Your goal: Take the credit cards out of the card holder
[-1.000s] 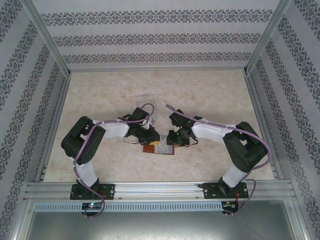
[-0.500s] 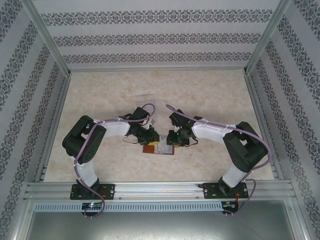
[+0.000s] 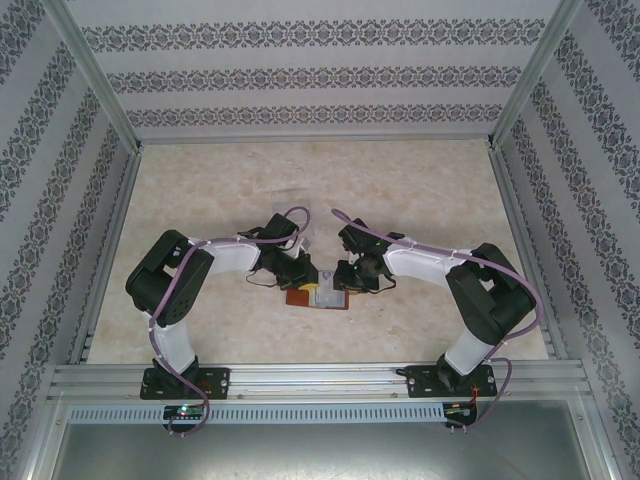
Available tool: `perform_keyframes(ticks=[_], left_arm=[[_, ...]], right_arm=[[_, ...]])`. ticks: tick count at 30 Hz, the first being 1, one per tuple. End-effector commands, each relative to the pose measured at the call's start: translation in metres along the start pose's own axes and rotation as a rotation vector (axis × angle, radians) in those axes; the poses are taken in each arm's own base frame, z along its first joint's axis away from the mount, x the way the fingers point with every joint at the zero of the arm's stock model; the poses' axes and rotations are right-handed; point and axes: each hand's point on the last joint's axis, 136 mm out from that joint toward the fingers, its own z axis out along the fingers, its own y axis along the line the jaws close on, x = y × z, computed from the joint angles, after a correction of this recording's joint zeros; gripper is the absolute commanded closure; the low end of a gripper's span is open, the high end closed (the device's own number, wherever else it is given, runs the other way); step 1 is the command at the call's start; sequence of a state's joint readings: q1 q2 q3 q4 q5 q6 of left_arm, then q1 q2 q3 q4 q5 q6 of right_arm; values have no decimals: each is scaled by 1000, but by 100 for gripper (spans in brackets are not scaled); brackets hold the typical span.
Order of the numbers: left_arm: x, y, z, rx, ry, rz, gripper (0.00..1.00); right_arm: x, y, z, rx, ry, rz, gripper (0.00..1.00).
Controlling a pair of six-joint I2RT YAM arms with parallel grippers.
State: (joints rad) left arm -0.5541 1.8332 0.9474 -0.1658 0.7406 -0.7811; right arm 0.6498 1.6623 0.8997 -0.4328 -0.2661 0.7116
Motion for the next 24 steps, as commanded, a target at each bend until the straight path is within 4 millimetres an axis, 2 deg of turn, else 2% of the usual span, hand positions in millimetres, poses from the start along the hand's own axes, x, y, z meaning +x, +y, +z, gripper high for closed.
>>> perform_keyframes(ticks=[1,11,14,16,19,24], left_arm=[[5,14,-4,-86,12,1,91],[10,23,-17,-173,1,11,91],[8,16,-17,-139,-3,17,89],[6,8,-15,-90,-9,22,81],[4,-2,-12,-28,-9,19,75],[2,-5,-5,20,-5,4,76]], right_arm=[[14,-24,5,83,39,38,70],[13,-25,1,89,31,40,70],[12,-25,3,86,32,42,71],[13,-25,5,87,39,43,72],[14,-26,7,87,48,43,72],[15,-25,10,85,56,42,72]])
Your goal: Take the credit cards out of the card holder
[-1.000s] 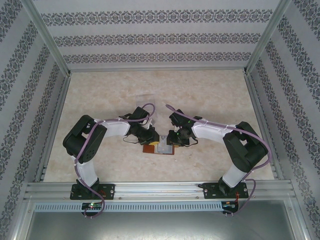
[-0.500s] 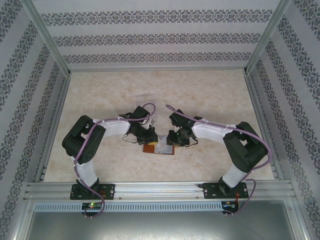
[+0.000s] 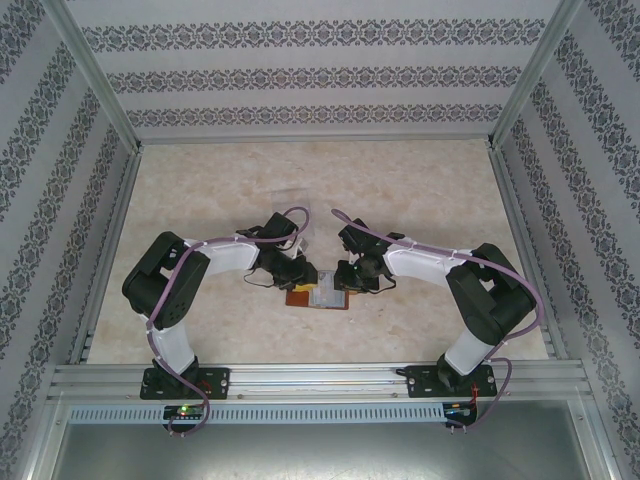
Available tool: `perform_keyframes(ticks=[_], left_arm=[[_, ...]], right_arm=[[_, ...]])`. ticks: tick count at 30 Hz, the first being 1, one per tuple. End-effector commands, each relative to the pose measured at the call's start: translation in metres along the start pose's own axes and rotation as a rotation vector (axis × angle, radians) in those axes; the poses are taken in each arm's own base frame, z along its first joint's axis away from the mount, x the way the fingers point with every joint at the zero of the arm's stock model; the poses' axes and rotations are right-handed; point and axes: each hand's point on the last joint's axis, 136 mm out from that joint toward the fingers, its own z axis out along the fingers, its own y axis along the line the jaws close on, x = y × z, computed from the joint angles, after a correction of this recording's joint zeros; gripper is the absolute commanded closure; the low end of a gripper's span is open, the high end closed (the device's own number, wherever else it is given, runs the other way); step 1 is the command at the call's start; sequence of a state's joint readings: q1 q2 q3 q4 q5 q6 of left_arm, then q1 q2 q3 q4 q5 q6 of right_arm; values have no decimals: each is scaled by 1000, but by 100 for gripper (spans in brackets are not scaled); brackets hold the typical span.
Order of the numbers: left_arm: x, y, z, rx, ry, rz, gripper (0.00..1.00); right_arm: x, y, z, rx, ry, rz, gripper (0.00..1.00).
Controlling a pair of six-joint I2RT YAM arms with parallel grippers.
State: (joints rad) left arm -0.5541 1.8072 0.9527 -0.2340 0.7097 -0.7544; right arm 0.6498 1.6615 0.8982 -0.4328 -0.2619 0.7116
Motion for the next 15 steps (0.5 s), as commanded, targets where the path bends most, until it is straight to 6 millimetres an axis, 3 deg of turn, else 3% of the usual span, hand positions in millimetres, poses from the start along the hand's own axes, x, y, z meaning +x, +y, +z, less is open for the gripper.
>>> perform_keyframes(ticks=[1,10,15], left_arm=[[-2,-9,3,67,-3,-2,77],[-4,-4,10,60,9,-17,87],[0,9,-2,-58,3,11,91]], right_arm=[[15,-23,11,81,59,39,72],[15,-24,10,86,60,38,72],[16,-25,8,88,58,41,72]])
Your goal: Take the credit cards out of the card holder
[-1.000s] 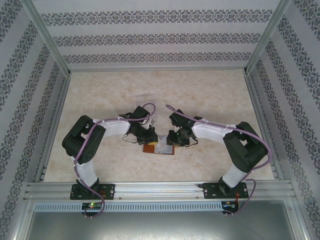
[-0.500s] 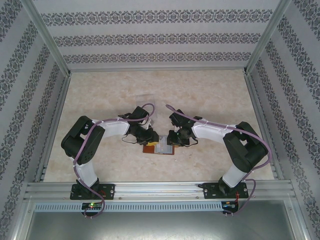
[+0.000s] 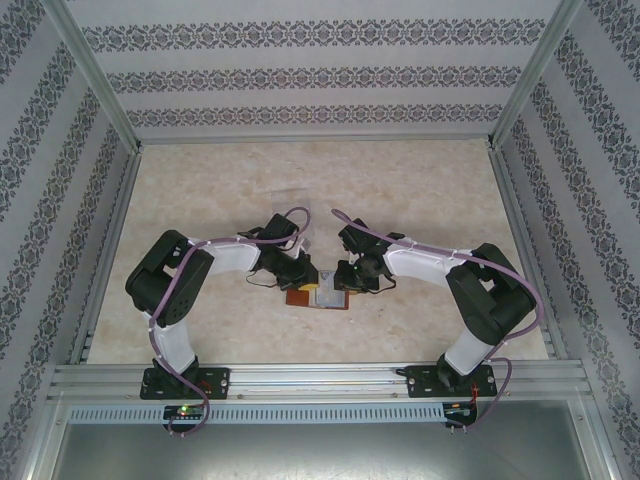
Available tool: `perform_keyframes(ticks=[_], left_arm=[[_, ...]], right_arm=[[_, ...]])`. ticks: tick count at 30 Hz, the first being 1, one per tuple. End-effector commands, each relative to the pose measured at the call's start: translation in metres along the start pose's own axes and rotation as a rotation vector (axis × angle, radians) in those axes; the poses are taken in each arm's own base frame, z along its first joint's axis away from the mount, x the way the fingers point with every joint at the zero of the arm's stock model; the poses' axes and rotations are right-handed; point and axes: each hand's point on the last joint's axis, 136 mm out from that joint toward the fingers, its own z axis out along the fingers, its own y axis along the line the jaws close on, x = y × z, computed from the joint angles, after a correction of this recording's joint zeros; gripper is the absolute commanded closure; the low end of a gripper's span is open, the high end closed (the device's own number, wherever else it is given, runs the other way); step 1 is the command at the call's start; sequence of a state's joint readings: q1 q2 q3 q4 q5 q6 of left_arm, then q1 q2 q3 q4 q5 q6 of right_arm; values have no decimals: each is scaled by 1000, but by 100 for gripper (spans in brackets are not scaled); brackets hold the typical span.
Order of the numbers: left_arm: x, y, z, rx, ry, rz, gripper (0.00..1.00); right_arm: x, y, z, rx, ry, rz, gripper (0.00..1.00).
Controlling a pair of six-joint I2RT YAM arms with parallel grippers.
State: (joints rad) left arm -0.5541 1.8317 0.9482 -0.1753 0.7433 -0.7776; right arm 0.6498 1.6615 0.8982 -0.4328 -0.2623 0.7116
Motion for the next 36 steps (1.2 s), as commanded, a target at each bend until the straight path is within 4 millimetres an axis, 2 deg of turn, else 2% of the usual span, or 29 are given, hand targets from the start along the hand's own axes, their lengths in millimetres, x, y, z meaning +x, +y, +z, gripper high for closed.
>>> perform_keyframes(ticks=[1,7,17,30,36], left_arm=[[4,15,-13,-127,-3,28,91],[5,25,-34,-249,-8,75,92],[6,22,-61,-345,-19,115,94],[9,-5,-43,-224,39,117,92],[11,-15,-37,-191,51,117,87]], right_arm=[[16,-26,7,91,51,41,73],[16,-30,7,96,48,48,73],[14,-29,7,97,43,39,73],[13,-28,9,89,43,41,73],[14,-27,10,85,44,43,73]])
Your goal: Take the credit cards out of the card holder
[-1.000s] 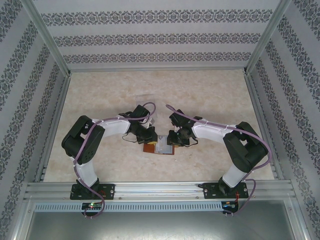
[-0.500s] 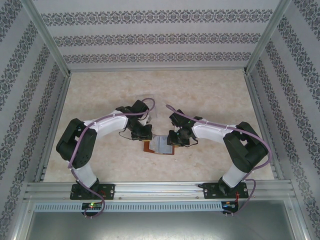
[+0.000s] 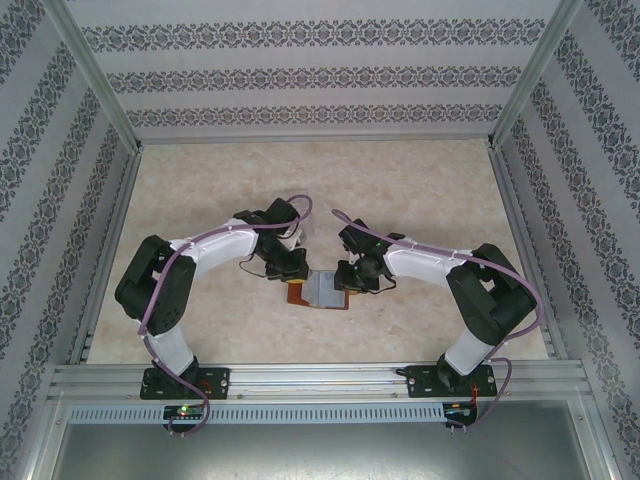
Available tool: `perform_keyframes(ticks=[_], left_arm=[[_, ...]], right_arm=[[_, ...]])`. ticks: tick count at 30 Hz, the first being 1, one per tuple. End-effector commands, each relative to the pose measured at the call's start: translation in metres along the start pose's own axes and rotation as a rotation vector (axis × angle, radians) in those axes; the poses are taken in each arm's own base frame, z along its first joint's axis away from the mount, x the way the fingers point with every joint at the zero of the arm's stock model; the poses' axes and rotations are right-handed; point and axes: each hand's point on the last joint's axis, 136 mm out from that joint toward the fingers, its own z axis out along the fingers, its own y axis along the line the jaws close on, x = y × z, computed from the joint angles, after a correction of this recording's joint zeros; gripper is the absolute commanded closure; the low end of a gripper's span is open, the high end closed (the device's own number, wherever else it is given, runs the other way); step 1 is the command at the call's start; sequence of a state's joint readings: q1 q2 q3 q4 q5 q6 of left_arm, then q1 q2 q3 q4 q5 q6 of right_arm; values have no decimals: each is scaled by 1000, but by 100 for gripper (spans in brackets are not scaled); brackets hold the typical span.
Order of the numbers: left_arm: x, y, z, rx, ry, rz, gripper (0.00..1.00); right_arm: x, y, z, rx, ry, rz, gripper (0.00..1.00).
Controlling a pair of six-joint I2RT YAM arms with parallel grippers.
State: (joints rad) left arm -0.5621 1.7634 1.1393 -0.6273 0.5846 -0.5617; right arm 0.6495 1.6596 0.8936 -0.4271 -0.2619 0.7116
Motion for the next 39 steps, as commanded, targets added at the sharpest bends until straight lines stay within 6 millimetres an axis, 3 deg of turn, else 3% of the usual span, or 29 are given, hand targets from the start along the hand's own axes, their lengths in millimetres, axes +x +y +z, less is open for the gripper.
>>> perform_keyframes(ticks=[1,16,22,39], left_arm=[[0,-13,4,32,20,5,86],[7,-13,12,27,48,-5,86],[8,-11,12,19,48,-11,90],[3,-14,-17,-36,-26,24,95]], right_arm=[[14,-27,10,87,48,45,73],[14,-26,12,85,51,44,73],[13,-26,9,83,43,42,73],[4,-11,-23,56,-14,7,60]])
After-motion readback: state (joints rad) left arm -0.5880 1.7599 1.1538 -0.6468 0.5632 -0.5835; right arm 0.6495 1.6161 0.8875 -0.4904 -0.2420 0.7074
